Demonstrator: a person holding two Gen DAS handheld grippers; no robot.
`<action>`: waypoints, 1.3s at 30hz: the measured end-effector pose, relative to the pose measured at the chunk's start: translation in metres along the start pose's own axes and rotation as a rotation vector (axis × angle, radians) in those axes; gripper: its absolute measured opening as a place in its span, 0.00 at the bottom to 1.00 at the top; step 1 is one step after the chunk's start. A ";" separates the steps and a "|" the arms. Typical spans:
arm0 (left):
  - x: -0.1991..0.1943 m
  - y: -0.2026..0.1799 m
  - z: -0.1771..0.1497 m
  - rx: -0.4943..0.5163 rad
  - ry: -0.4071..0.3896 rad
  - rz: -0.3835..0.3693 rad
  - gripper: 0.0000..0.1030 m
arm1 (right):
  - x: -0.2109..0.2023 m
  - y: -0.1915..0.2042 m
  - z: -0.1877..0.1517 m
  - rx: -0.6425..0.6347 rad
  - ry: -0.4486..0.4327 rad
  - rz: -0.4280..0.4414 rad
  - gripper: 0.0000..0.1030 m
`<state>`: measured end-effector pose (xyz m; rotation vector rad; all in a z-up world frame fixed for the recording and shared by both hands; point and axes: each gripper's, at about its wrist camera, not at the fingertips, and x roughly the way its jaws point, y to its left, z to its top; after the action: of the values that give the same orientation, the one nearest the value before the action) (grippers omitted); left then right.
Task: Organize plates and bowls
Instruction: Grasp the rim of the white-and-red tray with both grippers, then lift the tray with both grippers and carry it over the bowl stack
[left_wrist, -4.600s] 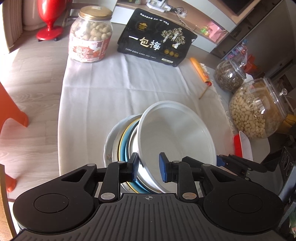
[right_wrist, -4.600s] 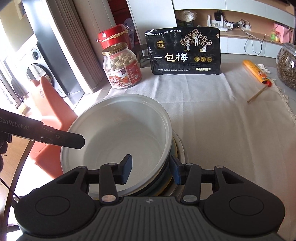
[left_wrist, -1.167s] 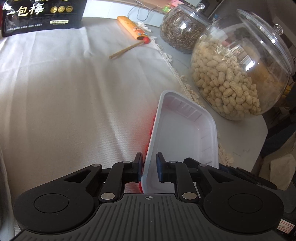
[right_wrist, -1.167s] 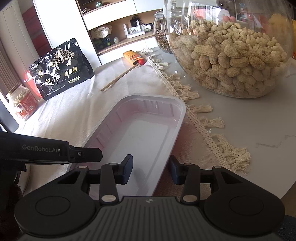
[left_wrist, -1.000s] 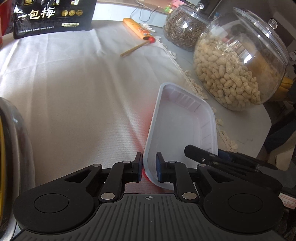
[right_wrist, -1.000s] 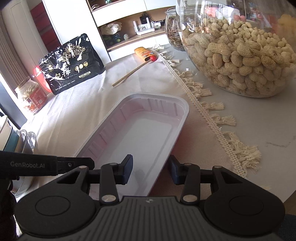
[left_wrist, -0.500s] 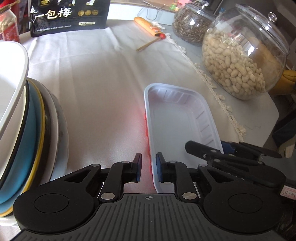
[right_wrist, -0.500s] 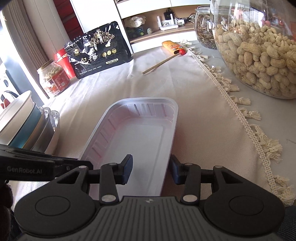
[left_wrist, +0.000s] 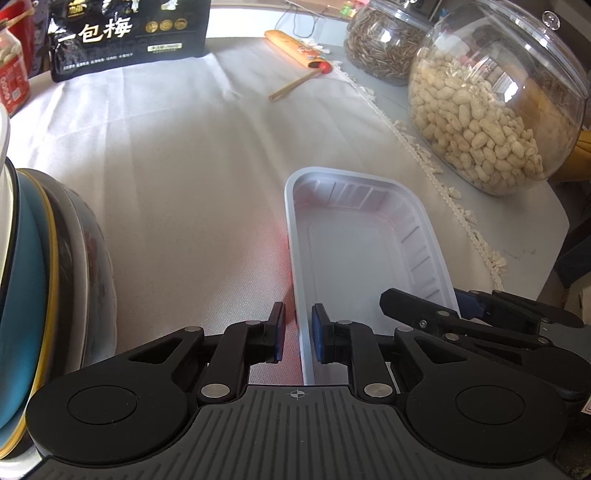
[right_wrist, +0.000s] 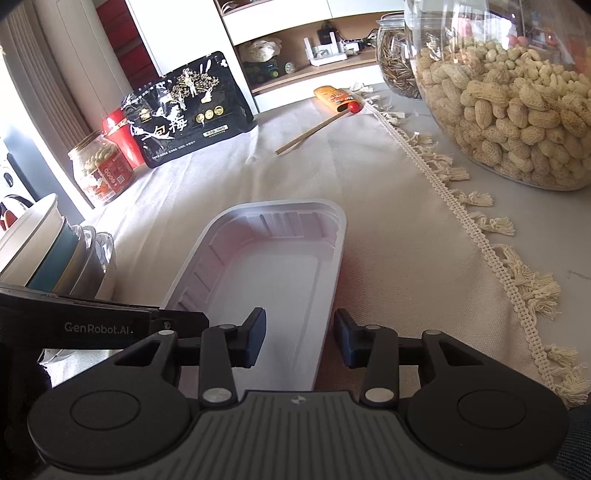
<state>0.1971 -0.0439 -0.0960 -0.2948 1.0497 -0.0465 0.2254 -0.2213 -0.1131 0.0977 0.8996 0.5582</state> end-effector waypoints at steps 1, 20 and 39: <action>-0.001 0.001 -0.002 -0.002 0.001 -0.004 0.18 | 0.000 0.003 -0.001 -0.011 0.002 0.005 0.35; -0.011 0.001 -0.014 -0.018 0.021 0.043 0.17 | -0.003 0.008 -0.006 -0.008 0.013 0.041 0.35; -0.023 -0.001 -0.011 -0.037 -0.125 0.012 0.23 | -0.021 0.022 -0.001 0.002 -0.045 -0.044 0.32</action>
<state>0.1765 -0.0428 -0.0817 -0.3208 0.9285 0.0017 0.2057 -0.2131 -0.0921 0.0918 0.8566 0.5126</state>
